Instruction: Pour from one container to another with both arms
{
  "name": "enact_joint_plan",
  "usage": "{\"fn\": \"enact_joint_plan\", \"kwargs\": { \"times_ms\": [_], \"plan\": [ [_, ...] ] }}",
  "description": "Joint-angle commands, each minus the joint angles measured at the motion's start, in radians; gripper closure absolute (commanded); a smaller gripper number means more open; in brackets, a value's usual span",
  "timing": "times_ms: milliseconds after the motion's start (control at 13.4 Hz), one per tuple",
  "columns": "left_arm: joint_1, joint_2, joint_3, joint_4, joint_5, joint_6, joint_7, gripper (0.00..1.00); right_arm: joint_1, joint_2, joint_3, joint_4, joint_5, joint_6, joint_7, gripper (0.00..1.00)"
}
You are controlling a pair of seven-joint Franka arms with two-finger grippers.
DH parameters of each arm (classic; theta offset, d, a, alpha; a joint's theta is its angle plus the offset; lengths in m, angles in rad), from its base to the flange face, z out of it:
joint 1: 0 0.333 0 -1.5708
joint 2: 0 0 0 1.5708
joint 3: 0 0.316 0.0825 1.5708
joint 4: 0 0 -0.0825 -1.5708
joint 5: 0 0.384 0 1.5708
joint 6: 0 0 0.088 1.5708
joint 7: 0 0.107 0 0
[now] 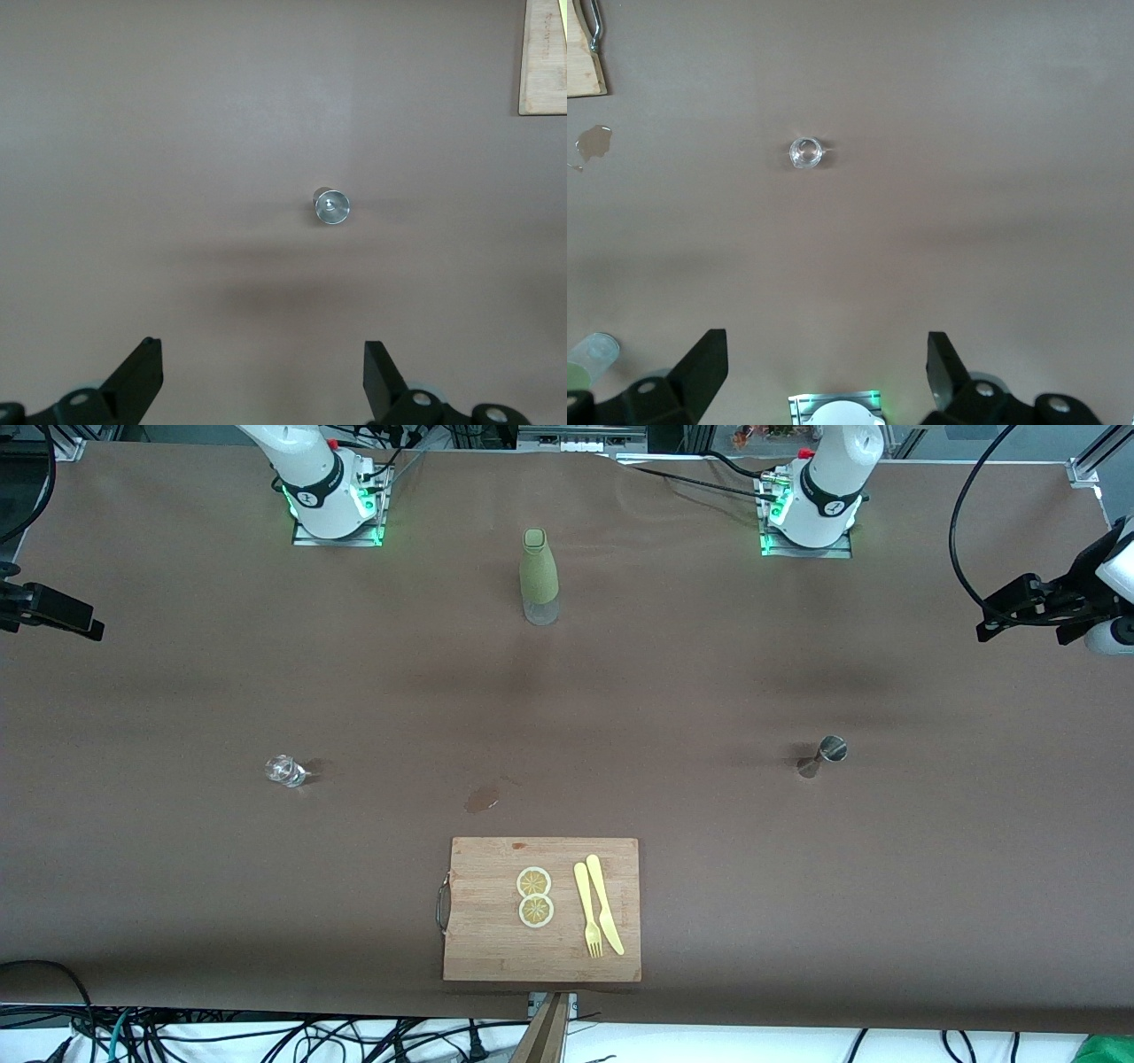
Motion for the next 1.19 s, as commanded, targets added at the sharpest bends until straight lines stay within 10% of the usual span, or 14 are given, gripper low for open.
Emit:
{"fn": "enact_joint_plan", "kwargs": {
  "times_ms": [0,1118],
  "plan": [
    [0.001,-0.015,-0.003,-0.016,0.022,-0.007,0.029,0.00,-0.002,-0.006,0.002,-0.005,0.010,0.007,-0.017,0.00],
    [0.003,-0.017,-0.003,-0.021,0.022,-0.006,0.055,0.00,-0.005,-0.006,-0.007,-0.005,0.001,0.007,-0.063,0.00]
  ]
}}
